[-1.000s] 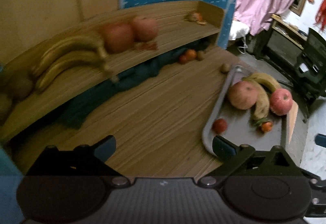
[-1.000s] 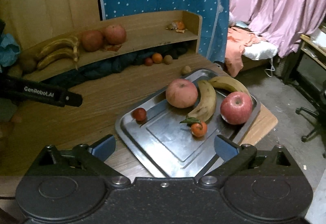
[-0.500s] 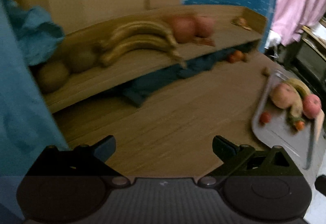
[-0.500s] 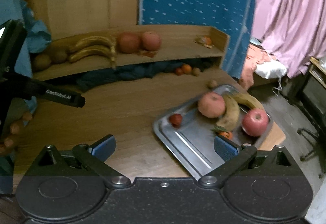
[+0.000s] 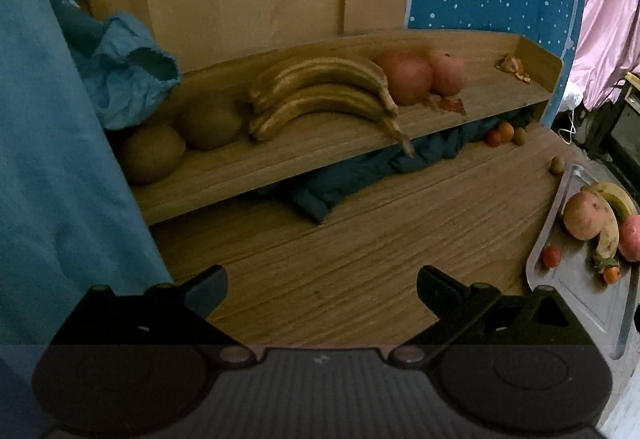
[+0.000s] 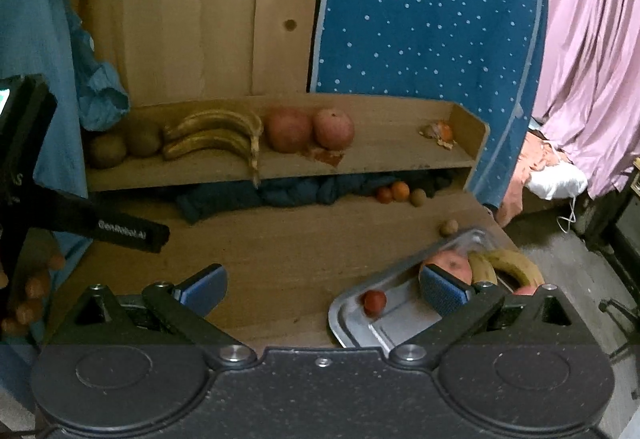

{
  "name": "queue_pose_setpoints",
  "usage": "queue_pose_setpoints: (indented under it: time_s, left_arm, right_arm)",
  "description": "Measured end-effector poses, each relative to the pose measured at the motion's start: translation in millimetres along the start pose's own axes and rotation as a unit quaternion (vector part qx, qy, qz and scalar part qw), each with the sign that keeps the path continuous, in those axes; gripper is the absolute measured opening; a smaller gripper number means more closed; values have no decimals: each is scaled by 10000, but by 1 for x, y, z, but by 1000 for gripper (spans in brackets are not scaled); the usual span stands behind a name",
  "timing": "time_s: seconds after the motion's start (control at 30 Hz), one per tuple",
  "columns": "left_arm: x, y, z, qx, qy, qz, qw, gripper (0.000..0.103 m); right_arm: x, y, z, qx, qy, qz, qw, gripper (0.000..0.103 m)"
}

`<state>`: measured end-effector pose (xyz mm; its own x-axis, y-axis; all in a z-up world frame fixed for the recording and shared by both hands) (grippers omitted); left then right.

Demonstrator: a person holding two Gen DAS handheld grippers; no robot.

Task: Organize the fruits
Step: 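Withdraw both open grippers from the tray toward the remaining small fruits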

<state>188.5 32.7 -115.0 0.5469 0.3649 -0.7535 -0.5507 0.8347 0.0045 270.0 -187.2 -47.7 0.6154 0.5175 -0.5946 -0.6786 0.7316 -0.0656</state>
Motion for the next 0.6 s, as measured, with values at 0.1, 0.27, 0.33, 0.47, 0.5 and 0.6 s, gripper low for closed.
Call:
queue_pose_setpoints:
  time_s: [0.1, 0.27, 0.33, 0.47, 0.5, 0.6]
  left_arm:
    - [6, -9, 3, 17, 51, 20, 10000, 103]
    - [19, -29, 15, -8, 122, 118, 9999, 103]
    - [25, -39, 22, -11, 157, 175, 9997, 103]
    - [39, -64, 39, -16, 190, 221, 9996, 103]
    - [43, -70, 43, -18, 205, 242, 9995, 103]
    - [56, -91, 52, -36, 276, 300, 9992, 103]
  right_arm:
    - [10, -8, 4, 8, -26, 85, 10000, 102]
    - [31, -28, 6, 31, 21, 254, 9997, 102]
    - [40, -40, 8, 20, 34, 286, 9996, 102]
    - [63, -70, 12, 0, 87, 335, 9994, 102]
    - [69, -79, 12, -6, 110, 356, 9993, 102]
    - [88, -106, 13, -16, 172, 406, 9990, 102]
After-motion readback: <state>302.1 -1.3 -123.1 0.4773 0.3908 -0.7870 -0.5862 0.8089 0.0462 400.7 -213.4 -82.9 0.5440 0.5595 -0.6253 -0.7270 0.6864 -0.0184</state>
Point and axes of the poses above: each gripper's, at about its wrist camera, not at the fingertips, and x roughly the way its jaws point, y to its left, z to its top, the point moved 7 cm from there along x, roughly the way its jaws point, and after that the axes turned 4 degrees about -y, right-handed, at the moved point
